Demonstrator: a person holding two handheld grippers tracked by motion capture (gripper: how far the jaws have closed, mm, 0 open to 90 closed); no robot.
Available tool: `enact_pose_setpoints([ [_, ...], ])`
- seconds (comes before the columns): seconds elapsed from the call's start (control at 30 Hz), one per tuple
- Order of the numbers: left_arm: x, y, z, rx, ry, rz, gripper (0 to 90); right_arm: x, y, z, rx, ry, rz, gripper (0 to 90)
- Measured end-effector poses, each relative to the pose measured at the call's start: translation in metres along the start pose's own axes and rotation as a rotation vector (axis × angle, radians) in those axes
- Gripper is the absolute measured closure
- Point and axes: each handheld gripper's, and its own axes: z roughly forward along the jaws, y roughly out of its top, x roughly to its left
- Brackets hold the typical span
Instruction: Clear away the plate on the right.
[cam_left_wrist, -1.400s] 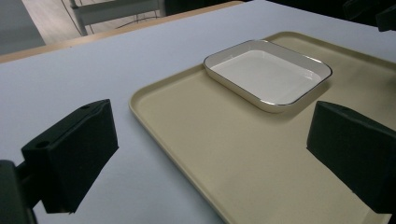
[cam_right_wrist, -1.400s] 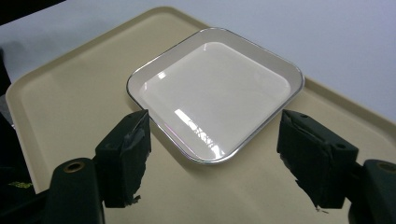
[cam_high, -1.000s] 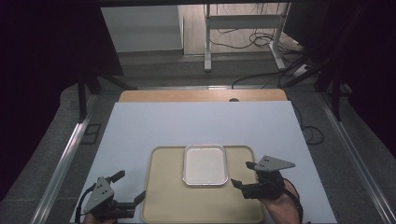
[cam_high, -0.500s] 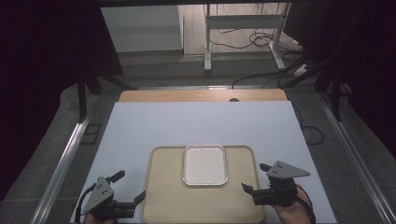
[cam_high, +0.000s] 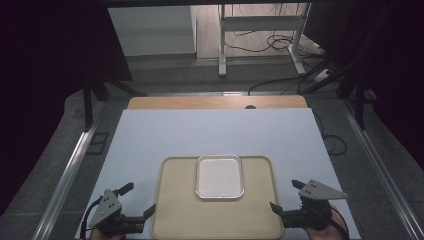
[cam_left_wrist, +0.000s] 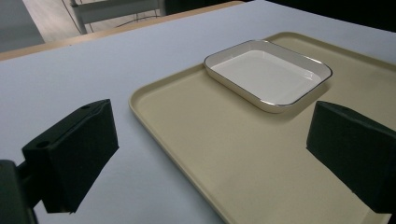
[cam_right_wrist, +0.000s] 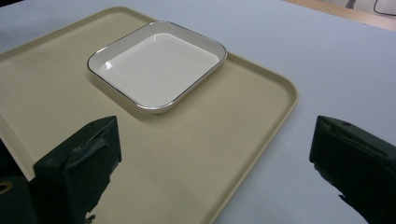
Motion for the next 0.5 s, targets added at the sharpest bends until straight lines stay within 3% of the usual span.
enact_pose_setpoints([
  [0.3, 0.0, 0.0, 0.0, 0.0, 0.0, -0.002, 1.6, -0.004, -0.014, -0.012, 0.001, -0.025, 0.022, 0.0],
  [0.5, 0.0, 0.0, 0.0, 0.0, 0.001, -0.001, 1.6, -0.007, -0.024, -0.017, 0.007, -0.028, 0.062, 0.0],
])
